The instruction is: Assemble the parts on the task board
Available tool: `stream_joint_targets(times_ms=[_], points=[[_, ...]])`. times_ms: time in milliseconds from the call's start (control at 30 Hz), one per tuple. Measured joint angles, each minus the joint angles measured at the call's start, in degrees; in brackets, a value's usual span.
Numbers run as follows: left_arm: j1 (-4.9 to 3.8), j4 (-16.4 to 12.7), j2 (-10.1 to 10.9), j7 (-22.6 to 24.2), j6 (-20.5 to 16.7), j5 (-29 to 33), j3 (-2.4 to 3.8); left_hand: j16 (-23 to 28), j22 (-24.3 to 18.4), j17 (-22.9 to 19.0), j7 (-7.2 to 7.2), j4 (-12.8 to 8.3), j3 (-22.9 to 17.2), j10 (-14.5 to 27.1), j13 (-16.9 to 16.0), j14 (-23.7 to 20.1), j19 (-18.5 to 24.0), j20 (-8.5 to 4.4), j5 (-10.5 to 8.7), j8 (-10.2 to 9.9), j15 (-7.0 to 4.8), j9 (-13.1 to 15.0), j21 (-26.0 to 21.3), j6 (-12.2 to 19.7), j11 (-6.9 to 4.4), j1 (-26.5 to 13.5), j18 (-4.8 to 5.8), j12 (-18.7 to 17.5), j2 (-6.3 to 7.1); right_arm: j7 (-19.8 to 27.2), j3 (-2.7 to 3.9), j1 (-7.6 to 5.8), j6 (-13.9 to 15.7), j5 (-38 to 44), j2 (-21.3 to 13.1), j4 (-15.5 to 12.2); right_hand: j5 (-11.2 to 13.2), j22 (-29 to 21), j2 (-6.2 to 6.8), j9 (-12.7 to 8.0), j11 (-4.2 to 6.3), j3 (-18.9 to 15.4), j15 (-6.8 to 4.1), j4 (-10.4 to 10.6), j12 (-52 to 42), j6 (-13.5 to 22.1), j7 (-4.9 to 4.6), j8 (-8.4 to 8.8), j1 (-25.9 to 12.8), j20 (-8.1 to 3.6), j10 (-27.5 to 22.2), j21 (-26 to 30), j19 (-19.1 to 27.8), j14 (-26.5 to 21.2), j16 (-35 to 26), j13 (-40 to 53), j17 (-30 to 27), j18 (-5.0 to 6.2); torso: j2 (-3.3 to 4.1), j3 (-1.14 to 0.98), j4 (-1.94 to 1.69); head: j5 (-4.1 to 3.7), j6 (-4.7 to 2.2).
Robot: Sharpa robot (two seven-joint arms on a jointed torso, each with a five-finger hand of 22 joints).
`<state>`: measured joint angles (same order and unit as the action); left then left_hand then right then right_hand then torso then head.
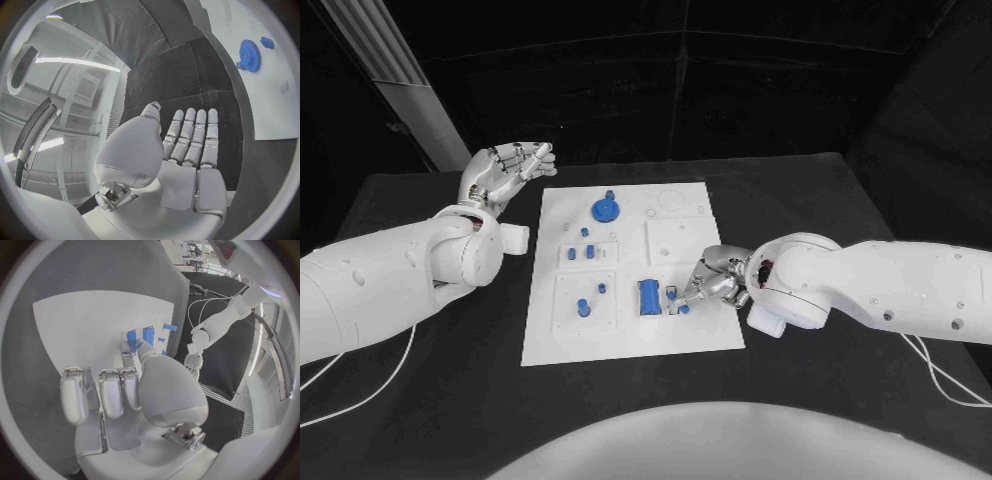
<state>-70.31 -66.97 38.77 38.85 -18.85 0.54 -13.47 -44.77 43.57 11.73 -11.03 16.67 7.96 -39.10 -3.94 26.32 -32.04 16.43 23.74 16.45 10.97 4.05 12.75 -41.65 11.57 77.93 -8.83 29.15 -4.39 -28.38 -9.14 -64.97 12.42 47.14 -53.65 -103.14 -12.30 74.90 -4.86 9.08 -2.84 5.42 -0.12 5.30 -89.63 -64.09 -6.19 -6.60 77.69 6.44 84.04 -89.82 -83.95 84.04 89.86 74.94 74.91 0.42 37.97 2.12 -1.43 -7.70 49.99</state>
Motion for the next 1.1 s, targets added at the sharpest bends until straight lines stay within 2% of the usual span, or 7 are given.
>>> stream_joint_targets(times_ms=[900, 1100], points=[[0.00, 0.02, -0.03, 0.00, 0.04, 0.00, 0.00, 0.00, 0.00, 0.01, 0.00, 0.00, 0.00, 0.00, 0.00, 0.00, 0.00, 0.00, 0.00, 0.00, 0.00, 0.00, 0.00, 0.00, 0.00, 0.00, 0.00, 0.00, 0.00, -0.21, -0.03, 0.03, 1.89, 0.12, 0.70, 0.37, 0.11, 0.00, 0.26, -0.17, -0.01, 0.00, 0.01, -0.02, 0.00, -0.38, 0.04, 0.00, -0.26, -0.44, 0.00, 0.00, -0.01, 0.00, 0.00, 0.00, 0.00, 0.00, 0.01, -0.02, 0.03, -0.19, 0.00], [0.01, 0.05, -0.04, 0.00, 0.05, 0.00, 0.00, 0.00, -0.05, -0.12, 0.00, 0.00, 0.00, 0.00, 0.00, 0.00, 0.00, 0.00, 0.00, 0.00, 0.00, 0.00, 0.00, 0.00, 0.00, 0.00, 0.00, 0.00, 0.00, -0.43, -0.01, 0.03, 1.94, 0.14, 0.71, 0.29, 0.13, 0.00, 0.26, -0.31, 0.21, 0.16, -0.32, 0.15, 0.00, -1.08, 0.34, 0.18, -0.26, -0.44, -0.21, 0.00, -0.01, -0.08, 0.00, 0.00, 0.00, 0.01, 0.00, -0.02, 0.03, -0.18, 0.00]])
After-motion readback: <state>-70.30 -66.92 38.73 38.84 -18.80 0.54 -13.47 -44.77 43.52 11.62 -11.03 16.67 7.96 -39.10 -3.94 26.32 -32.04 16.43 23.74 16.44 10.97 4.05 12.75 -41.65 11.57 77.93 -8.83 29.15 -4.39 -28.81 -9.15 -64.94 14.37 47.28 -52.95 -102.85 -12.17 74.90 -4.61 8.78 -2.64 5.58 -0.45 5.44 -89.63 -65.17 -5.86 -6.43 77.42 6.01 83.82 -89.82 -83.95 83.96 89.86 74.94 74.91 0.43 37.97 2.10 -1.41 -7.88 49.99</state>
